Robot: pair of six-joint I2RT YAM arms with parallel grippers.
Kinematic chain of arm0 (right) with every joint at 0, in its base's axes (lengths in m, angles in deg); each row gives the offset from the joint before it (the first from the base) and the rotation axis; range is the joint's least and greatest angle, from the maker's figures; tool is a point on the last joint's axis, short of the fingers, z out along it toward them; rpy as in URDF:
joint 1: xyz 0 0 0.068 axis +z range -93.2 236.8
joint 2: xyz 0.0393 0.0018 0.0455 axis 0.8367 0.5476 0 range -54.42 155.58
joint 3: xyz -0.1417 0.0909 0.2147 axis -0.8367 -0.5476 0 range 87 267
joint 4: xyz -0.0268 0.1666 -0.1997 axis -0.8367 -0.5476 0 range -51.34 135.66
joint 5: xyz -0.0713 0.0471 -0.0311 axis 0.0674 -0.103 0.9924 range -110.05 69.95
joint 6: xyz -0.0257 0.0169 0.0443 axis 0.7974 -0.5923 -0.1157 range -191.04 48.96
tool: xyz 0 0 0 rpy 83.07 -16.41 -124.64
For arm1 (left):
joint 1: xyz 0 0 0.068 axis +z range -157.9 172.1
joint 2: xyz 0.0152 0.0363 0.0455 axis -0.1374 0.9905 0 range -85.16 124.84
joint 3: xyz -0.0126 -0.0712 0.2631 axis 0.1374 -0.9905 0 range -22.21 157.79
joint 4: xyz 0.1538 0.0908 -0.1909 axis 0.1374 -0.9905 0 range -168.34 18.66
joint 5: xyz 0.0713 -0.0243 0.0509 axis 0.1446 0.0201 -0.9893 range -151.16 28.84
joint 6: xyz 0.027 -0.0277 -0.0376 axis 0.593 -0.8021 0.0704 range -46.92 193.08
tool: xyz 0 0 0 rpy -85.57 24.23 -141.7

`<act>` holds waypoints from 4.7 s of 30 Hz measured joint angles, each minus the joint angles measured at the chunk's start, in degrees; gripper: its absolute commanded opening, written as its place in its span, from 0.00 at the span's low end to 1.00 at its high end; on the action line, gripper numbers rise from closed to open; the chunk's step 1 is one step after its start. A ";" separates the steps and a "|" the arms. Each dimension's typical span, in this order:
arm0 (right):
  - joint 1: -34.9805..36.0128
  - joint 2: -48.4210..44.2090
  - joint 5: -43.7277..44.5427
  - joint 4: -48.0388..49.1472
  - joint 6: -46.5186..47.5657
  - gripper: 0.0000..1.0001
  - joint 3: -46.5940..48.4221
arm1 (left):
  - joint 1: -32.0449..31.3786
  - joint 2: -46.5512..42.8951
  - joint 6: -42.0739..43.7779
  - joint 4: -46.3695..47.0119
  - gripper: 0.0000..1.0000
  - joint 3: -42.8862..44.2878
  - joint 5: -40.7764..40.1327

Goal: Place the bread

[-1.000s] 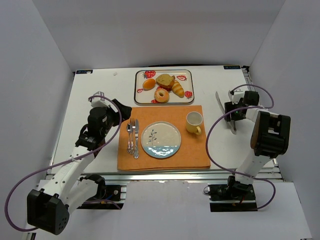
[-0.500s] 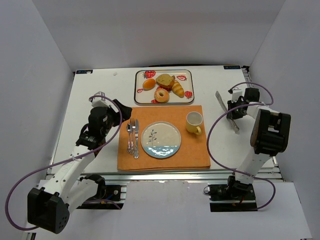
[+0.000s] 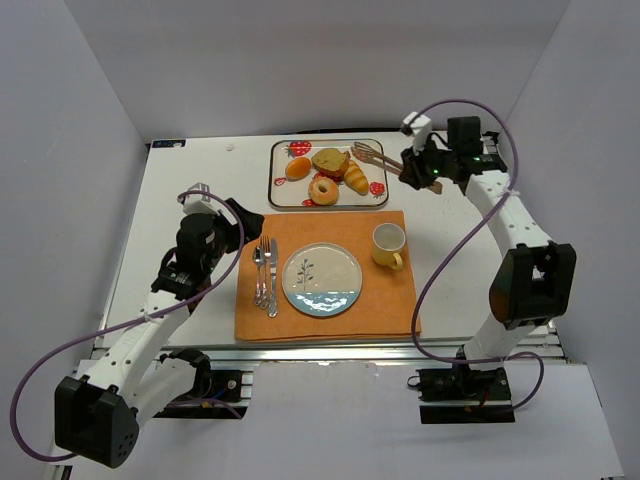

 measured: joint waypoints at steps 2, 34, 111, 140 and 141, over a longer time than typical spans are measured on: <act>3.13 1.42 0.68 -0.83 1.20 0.38 2.08 | 0.00 -0.33 -0.09 -0.09 0.92 0.00 -0.02; 16.46 15.43 21.81 0.09 32.92 0.42 10.01 | 0.00 -4.37 -1.46 -0.42 0.92 -1.20 -1.01; 21.53 -31.89 -0.33 -15.56 28.26 0.27 -32.87 | 0.00 -3.74 -0.79 -1.14 0.92 -1.09 -1.97; 21.66 -15.45 4.59 -5.53 12.85 0.36 -13.42 | 0.00 -4.04 -0.79 -0.35 0.92 -1.09 -1.44; 21.59 -12.17 5.90 -4.31 11.85 0.36 -10.73 | 0.00 -4.04 -0.81 -0.35 0.92 -1.07 -1.36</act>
